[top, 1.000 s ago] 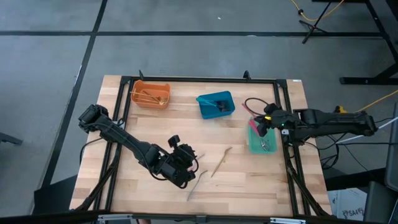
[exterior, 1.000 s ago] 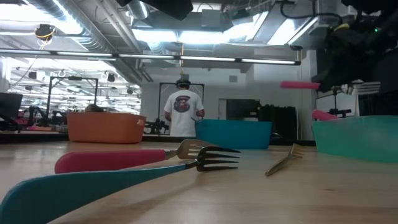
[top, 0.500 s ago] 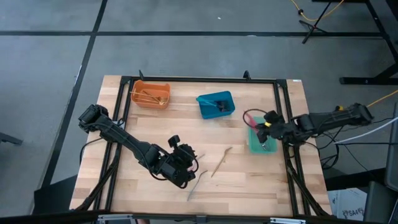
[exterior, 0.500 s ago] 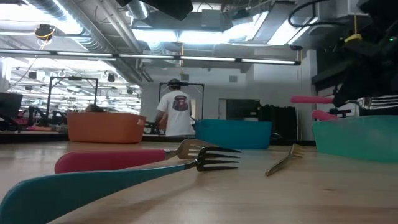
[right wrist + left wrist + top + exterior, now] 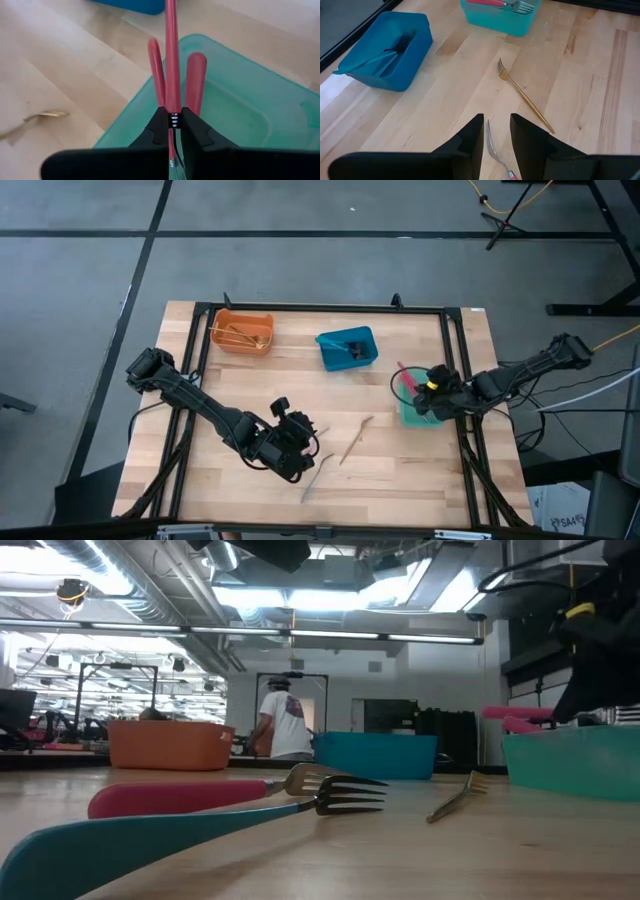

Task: Sort silverware by color (type)
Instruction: Put the pink fork into the green bin

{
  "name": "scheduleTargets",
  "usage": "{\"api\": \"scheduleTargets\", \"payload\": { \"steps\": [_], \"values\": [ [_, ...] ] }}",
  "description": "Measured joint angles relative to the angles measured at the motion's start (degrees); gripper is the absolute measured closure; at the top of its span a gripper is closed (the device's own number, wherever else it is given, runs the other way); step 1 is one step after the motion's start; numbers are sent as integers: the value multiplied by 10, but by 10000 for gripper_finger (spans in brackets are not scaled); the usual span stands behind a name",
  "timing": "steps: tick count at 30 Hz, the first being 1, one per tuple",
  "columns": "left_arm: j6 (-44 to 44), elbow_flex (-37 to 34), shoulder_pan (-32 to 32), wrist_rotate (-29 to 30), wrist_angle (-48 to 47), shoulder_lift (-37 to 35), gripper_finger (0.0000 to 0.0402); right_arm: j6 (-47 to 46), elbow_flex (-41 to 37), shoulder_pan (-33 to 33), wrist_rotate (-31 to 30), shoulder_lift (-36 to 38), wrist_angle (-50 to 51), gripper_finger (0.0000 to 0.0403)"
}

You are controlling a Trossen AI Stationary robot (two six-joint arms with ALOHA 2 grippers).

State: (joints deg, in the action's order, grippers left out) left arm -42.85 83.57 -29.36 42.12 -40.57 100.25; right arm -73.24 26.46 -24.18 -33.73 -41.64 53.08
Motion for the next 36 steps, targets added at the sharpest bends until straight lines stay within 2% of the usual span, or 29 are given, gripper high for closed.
{"api": "scheduleTargets", "payload": {
  "steps": [15, 29, 32, 36],
  "values": [
    [0, 0, 0, 0, 0, 0, 312, -2, 0, 2, 38, -120, 4, 395],
    [0, 0, 0, 0, 0, 0, 312, -1, 0, 2, 44, -138, 5, 395],
    [0, 0, 0, 0, 0, 0, 312, 0, 0, 2, 46, -138, 5, 381],
    [0, 0, 0, 0, 0, 0, 312, 0, 0, 2, 50, -138, 5, 338]
  ]
}}
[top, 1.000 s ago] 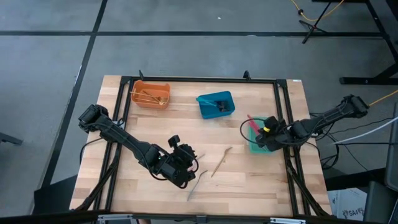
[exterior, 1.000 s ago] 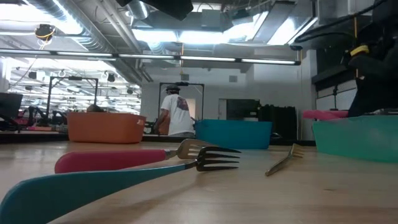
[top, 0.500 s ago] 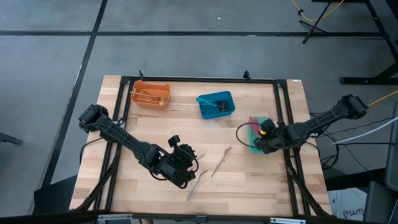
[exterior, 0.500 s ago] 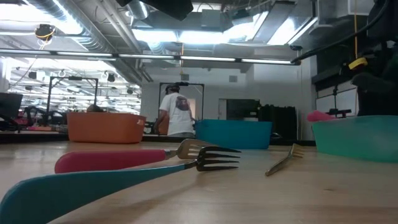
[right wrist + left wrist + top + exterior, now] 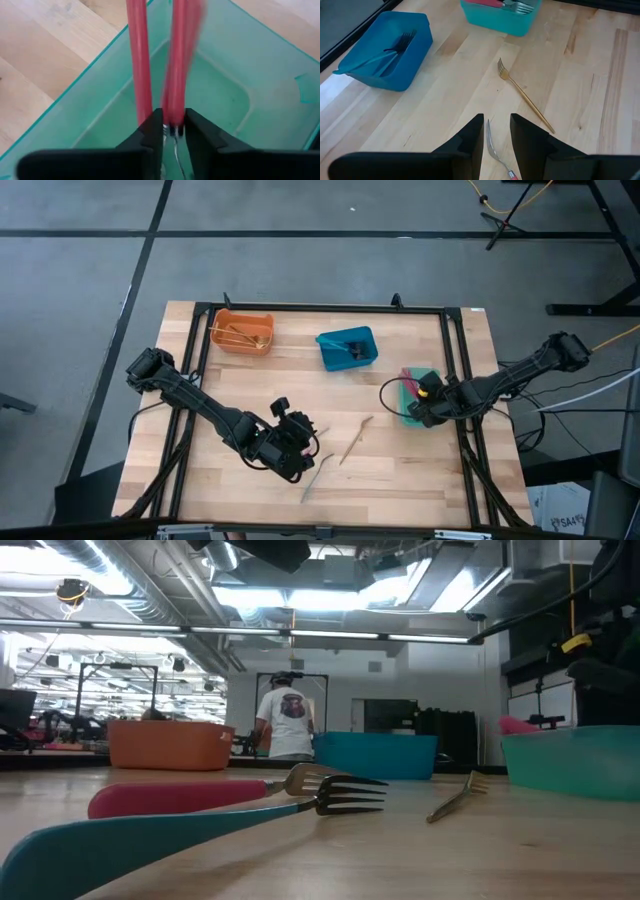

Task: Sort silverware by color (type)
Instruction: Put the pink fork into the green bin, then put the blue fork into the blue bin

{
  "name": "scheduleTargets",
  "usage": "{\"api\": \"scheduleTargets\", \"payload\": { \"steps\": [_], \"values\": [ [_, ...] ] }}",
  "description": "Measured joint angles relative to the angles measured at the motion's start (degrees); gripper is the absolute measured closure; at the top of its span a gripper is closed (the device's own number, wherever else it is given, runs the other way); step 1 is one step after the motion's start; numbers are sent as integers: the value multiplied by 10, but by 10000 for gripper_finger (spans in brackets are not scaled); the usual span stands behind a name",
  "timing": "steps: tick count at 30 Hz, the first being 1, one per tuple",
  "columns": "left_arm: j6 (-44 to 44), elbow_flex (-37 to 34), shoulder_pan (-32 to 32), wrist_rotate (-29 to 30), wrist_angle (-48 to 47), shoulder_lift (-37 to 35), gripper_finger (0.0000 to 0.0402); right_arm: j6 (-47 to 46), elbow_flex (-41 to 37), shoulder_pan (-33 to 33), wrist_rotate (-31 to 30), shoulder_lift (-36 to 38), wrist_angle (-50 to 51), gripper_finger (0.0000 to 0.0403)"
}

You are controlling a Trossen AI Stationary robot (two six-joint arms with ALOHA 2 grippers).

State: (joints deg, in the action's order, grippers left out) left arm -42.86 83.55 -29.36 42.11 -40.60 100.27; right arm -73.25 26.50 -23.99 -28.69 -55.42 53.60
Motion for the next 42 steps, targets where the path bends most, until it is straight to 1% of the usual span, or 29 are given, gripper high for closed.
{"api": "scheduleTargets", "payload": {
  "steps": [4, 7, 10, 13, 16, 18, 22, 24, 31, 37, 42],
  "values": [
    [0, 0, 0, 0, 0, 0, 312, 0, 0, 0, 0, 0, 0, 296],
    [0, 0, 0, 0, 0, 0, 312, 0, 0, 0, 0, 0, 0, 277],
    [0, 0, 0, 0, 0, 0, 312, 0, 0, 0, 0, 0, 0, 267],
    [-1, 0, 0, 0, 1, 0, 312, 0, 0, 0, 0, 0, 0, 265],
    [-8, 0, 0, -2, 26, 0, 312, 0, 0, 0, -1, 0, 0, 265],
    [-19, 0, 2, -25, 50, 3, 312, 0, 0, 0, -1, 0, 0, 265],
    [-21, 0, 5, -95, 90, 15, 312, 0, 0, 0, -1, 0, -1, 265],
    [-33, 0, 7, -115, 113, 22, 312, 0, 0, 0, -1, 0, -2, 265],
    [-123, 0, 8, -188, 111, 62, 312, 1, 0, 0, 17, 0, -7, 265],
    [-177, 0, 8, -225, 112, 103, 312, 1, 0, 0, 18, 0, -12, 265],
    [-211, 0, 9, -239, 113, 135, 312, 1, 0, 0, 18, 0, -12, 265]
  ]
}}
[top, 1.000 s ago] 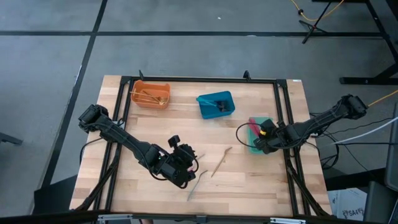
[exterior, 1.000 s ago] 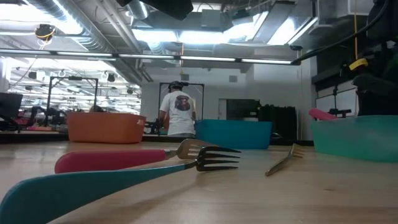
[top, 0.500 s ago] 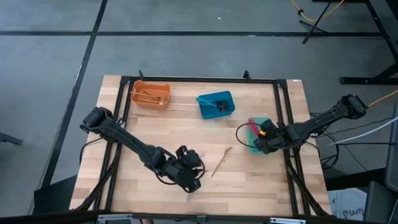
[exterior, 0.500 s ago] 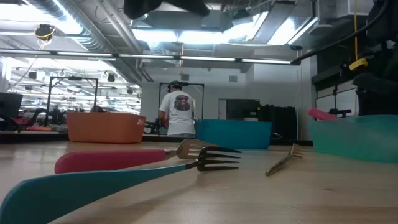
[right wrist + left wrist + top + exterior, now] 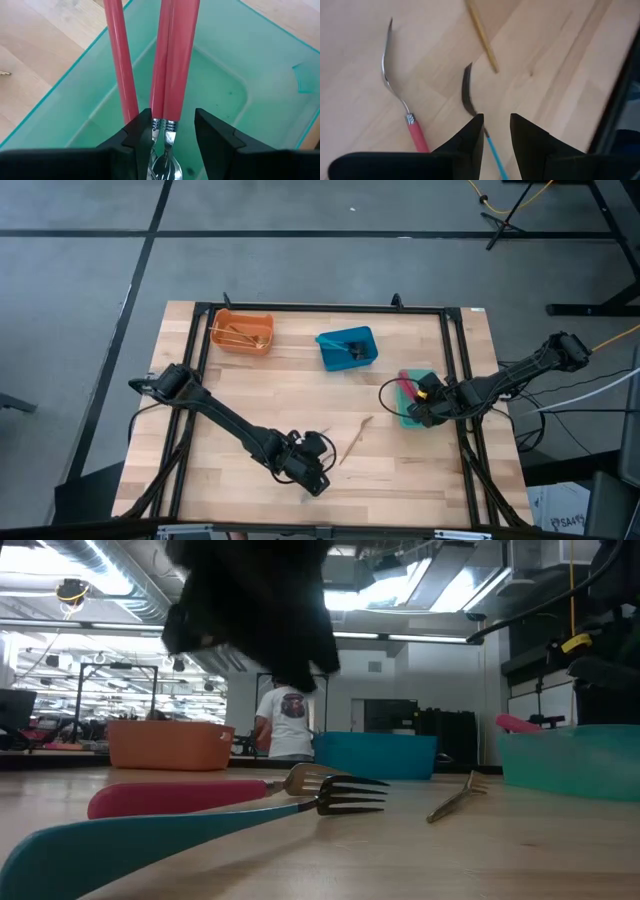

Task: Sort silverware by color (type)
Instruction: Put the blue fork into the blue bin

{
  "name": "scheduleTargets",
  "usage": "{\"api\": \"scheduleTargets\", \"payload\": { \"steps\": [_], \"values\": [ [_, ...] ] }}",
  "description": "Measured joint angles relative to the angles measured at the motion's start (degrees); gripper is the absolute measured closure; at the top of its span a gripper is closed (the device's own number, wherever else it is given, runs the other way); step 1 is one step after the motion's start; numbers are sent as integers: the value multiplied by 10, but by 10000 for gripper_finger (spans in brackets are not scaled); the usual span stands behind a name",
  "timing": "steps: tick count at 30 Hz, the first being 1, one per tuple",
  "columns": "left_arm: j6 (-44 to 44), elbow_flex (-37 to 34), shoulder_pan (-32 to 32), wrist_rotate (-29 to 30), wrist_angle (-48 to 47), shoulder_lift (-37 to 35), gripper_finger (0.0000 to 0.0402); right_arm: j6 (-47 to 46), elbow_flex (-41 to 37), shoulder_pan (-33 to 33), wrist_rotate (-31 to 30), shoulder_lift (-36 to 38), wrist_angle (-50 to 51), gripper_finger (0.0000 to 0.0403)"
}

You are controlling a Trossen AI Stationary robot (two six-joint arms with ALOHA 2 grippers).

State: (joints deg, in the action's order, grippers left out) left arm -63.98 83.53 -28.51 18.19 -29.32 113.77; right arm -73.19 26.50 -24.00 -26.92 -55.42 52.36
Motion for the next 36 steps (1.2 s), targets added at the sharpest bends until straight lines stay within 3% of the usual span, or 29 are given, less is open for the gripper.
{"api": "scheduleTargets", "payload": {
  "steps": [36],
  "values": [
    [-14, 0, -28, -8, 56, 81, 312, 0, 0, 0, 0, 0, -4, 265]
  ]
}}
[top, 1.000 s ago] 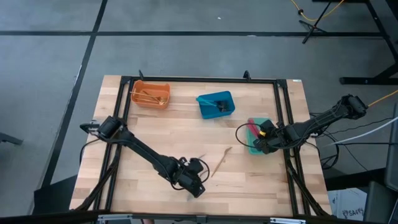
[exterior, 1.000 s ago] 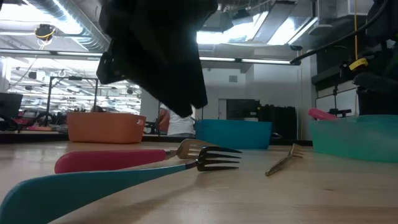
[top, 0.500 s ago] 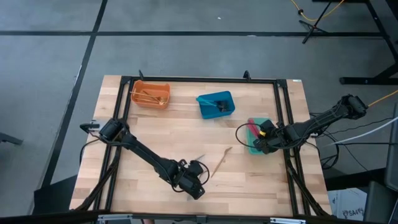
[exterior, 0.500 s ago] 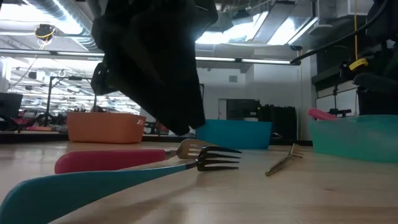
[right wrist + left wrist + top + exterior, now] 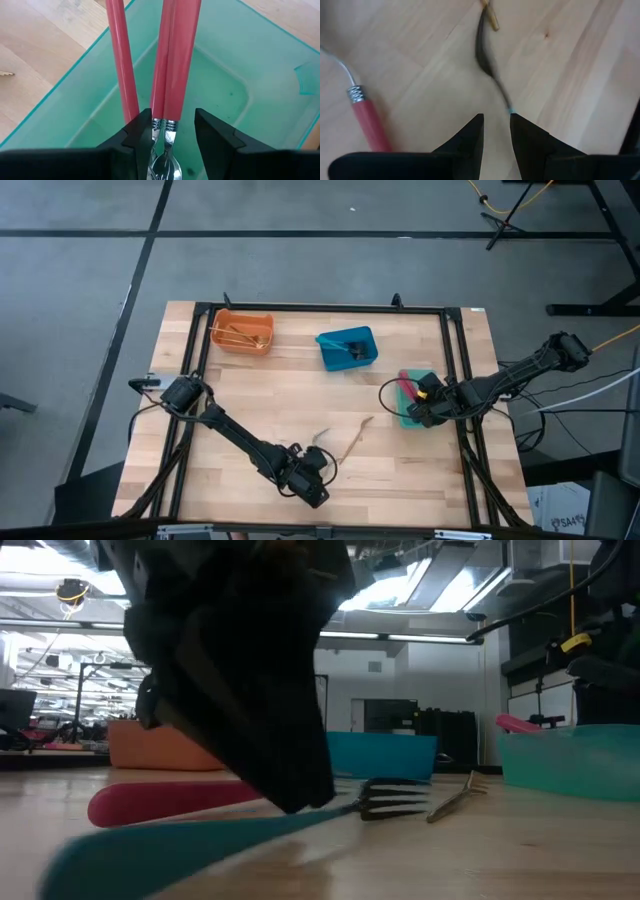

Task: Sort silverware by color (type)
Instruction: Put the blue fork into the blue bin

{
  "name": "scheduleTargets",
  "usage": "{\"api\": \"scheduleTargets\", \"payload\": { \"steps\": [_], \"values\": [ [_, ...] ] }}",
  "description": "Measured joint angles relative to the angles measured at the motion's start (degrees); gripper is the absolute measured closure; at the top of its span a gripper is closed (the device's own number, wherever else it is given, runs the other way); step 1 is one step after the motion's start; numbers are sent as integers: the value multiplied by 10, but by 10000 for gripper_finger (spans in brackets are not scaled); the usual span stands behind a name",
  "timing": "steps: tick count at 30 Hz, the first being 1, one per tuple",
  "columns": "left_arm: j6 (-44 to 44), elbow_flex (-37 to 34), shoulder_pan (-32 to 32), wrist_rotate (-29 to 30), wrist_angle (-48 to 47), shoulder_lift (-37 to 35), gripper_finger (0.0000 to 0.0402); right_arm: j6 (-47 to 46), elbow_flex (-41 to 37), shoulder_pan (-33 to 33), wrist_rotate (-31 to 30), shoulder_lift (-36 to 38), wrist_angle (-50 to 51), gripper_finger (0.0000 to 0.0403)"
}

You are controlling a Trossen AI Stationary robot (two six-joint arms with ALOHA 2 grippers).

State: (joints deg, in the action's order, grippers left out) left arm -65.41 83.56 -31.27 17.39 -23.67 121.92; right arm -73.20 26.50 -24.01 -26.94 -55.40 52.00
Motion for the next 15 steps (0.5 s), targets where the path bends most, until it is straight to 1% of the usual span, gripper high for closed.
{"api": "scheduleTargets", "payload": {
  "steps": [15],
  "values": [
    [-4, 0, 2, -5, 6, 7, 312, 0, 0, 0, 0, 0, 0, 265]
  ]
}}
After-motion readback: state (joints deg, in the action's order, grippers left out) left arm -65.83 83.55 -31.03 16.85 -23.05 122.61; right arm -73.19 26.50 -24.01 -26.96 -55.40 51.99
